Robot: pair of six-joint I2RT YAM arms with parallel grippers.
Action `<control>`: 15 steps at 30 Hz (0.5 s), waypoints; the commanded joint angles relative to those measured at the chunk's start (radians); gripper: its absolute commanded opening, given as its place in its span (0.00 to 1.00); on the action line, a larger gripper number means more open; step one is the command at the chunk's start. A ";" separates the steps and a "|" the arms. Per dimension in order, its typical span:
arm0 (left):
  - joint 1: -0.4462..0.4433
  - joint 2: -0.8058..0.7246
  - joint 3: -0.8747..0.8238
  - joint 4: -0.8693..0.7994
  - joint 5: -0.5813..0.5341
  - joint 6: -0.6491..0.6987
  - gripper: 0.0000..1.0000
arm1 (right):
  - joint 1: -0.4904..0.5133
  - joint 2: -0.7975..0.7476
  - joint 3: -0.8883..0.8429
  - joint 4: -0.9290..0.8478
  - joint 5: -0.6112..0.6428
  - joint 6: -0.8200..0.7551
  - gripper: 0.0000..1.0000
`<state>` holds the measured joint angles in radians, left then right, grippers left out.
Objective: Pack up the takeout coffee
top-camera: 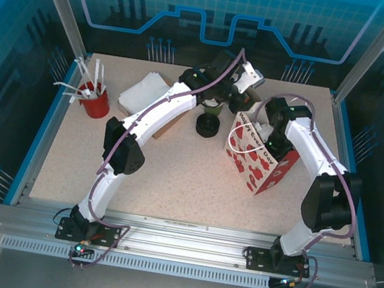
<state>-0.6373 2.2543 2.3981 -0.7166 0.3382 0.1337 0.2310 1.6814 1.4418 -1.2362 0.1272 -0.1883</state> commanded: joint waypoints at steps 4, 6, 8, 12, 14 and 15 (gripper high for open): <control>0.002 -0.019 -0.032 -0.038 0.009 0.013 0.00 | 0.024 -0.013 0.040 0.024 0.040 0.035 0.64; 0.002 -0.019 -0.031 -0.038 0.008 0.013 0.00 | 0.029 -0.019 0.052 0.012 0.042 0.035 0.68; 0.003 -0.018 -0.031 -0.038 0.008 0.013 0.00 | 0.034 -0.020 0.059 0.004 0.046 0.035 0.70; 0.003 -0.021 -0.031 -0.041 0.009 0.014 0.00 | 0.038 -0.025 0.068 -0.004 0.050 0.037 0.73; 0.002 -0.021 -0.032 -0.040 0.009 0.013 0.00 | 0.040 -0.030 0.072 -0.006 0.046 0.036 0.74; 0.003 -0.021 -0.030 -0.040 0.007 0.014 0.00 | 0.039 -0.033 0.073 -0.006 0.041 0.035 0.74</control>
<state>-0.6373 2.2543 2.3970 -0.7128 0.3382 0.1337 0.2569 1.6806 1.4818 -1.2396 0.1577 -0.1680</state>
